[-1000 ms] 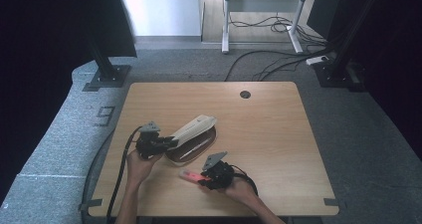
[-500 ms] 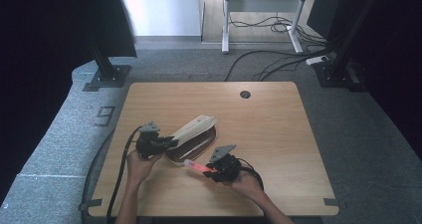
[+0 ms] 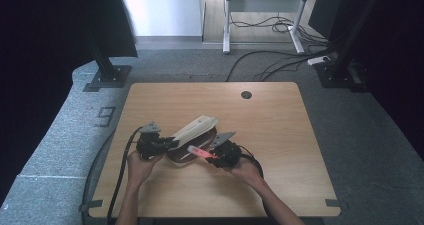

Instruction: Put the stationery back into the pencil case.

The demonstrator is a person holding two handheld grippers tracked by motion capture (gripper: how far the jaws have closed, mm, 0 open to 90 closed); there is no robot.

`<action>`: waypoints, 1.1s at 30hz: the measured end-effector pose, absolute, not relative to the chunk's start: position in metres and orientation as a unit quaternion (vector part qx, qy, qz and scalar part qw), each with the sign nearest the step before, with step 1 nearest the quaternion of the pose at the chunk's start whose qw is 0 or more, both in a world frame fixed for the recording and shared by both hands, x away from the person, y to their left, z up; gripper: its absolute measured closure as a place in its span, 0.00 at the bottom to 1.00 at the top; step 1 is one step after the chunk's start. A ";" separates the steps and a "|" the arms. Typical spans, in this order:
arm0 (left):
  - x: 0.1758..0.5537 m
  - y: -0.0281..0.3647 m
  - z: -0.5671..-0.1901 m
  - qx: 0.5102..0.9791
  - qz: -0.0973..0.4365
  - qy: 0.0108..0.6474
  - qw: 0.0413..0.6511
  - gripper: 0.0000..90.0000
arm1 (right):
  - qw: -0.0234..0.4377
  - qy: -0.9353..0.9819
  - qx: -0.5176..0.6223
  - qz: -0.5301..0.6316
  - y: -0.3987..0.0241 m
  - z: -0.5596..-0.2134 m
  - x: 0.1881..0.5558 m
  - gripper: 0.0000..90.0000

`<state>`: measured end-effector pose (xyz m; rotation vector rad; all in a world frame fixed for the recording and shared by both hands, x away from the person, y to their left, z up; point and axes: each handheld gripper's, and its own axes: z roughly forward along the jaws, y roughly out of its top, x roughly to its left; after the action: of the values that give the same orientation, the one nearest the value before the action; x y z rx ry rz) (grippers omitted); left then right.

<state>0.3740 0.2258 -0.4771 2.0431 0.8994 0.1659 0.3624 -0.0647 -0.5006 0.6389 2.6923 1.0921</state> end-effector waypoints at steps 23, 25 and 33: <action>0.374 0.226 -0.478 0.822 0.065 0.361 0.436 0.84 | 0.086 0.919 0.191 0.335 -0.022 -0.511 0.400 0.73; 0.374 0.226 -0.477 0.822 0.065 0.361 0.436 0.84 | 0.088 0.919 0.190 0.335 -0.019 -0.511 0.403 0.73; 0.375 0.226 -0.478 0.822 0.064 0.361 0.436 0.83 | 0.099 0.918 0.196 0.329 -0.018 -0.512 0.409 0.63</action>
<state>0.3745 0.2258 -0.4778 2.0461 0.8978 0.1600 0.4091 -0.0180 -0.5121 0.5789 2.7169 0.9735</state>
